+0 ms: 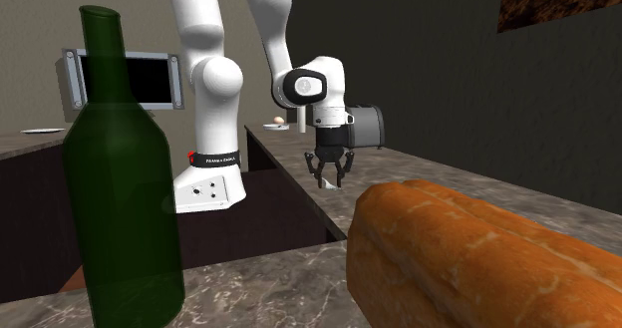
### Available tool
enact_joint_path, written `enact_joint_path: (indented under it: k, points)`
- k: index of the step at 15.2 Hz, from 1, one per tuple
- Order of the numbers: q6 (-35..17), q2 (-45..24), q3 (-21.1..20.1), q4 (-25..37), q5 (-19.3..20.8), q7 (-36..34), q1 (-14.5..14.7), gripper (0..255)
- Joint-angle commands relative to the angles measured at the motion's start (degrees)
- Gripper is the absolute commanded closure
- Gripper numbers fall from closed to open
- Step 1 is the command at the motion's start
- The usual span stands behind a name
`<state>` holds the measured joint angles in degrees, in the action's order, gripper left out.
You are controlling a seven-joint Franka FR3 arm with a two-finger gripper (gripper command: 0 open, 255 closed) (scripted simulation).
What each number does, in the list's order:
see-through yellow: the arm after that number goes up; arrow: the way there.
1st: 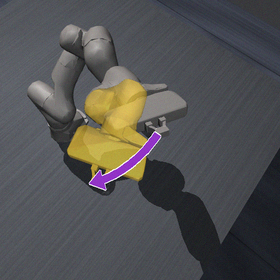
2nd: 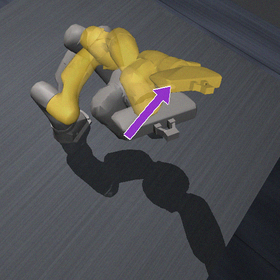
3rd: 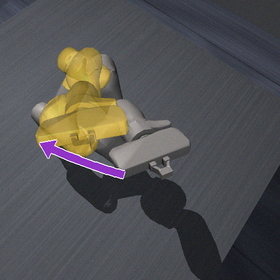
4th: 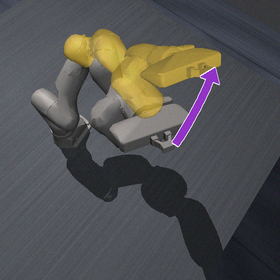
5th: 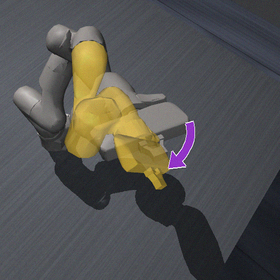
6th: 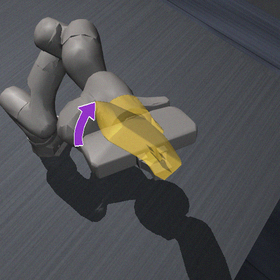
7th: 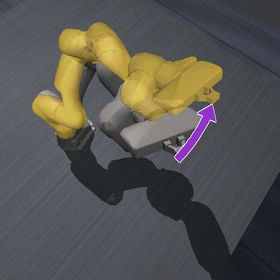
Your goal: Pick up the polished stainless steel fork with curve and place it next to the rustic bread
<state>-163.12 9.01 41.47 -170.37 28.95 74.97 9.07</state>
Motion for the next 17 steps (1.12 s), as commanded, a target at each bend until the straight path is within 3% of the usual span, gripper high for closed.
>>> enact_joint_path:
  k: [1,6,10,17]
  points:
    - [-0.17,-0.19,0.01,0.02,-0.02,0.0,0.03,255]
    - [-0.16,-0.17,-0.02,0.0,0.02,-0.05,0.02,255]
    - [6.24,6.31,-1.65,0.02,2.76,-1.62,-2.29,255]
    - [16.76,16.34,-4.37,0.55,3.3,-1.91,-4.43,255]
